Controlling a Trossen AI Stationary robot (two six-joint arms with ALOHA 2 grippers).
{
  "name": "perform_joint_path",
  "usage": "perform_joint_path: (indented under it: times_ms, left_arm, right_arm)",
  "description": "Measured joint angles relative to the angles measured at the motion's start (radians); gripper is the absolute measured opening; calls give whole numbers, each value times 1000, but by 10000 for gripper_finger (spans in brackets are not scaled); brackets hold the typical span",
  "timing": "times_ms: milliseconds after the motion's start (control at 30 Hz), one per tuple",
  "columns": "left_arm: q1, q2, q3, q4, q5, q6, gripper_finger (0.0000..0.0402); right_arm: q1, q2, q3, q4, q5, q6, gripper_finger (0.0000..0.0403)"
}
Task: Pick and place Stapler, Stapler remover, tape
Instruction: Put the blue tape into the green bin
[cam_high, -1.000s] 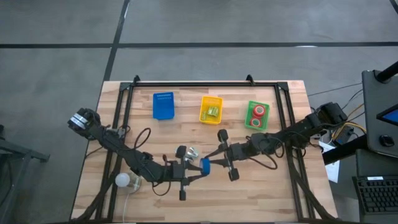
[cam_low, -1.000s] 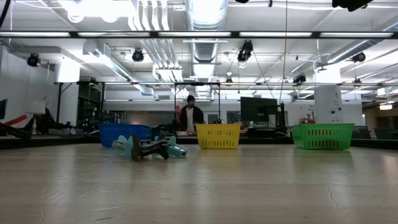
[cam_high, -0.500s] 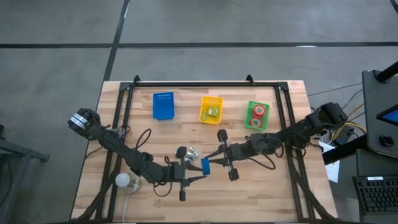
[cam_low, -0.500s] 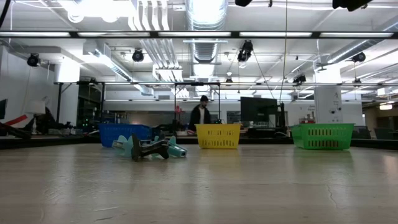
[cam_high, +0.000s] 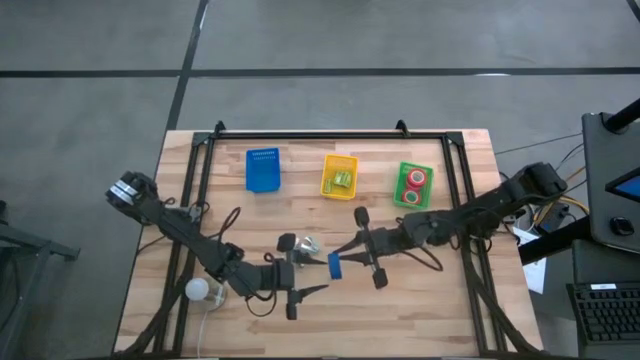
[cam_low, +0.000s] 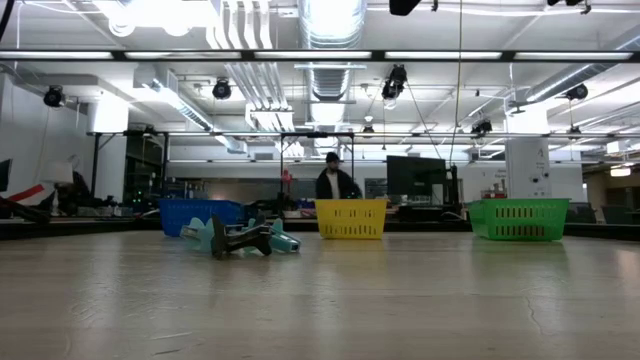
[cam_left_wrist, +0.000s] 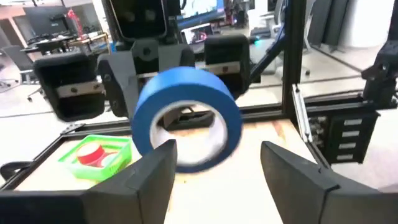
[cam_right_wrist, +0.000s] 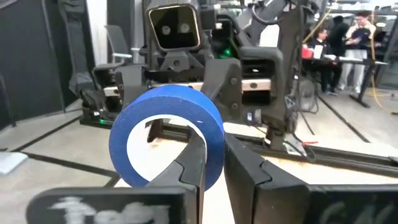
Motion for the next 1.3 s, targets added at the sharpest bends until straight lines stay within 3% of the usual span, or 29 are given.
perform_joint_path:
  times_ms: [233, 533, 667, 833, 1100, 1300]
  left_arm:
    - [-2, -9, 0, -47, 2, -25, 241]
    - [-2, 2, -2, -59, 2, -56, 240]
    - [1, 3, -11, -59, 2, -59, 239]
    - [1, 5, -16, -57, 2, -62, 239]
    - [1, 5, -16, -56, 2, -66, 239]
    - [1, 5, -16, -63, 2, -76, 239]
  right_arm:
    - [-5, -120, 0, -237, 104, 48, 38]
    - [-61, -370, 11, -930, 468, 318, 38]
    - [-161, -466, 11, -1154, 550, 477, 38]
    - [-342, -527, 12, -1325, 543, 572, 38]
    - [-643, -483, 11, -1455, 256, 582, 38]
    - [-783, -404, 11, -1586, 133, 572, 38]
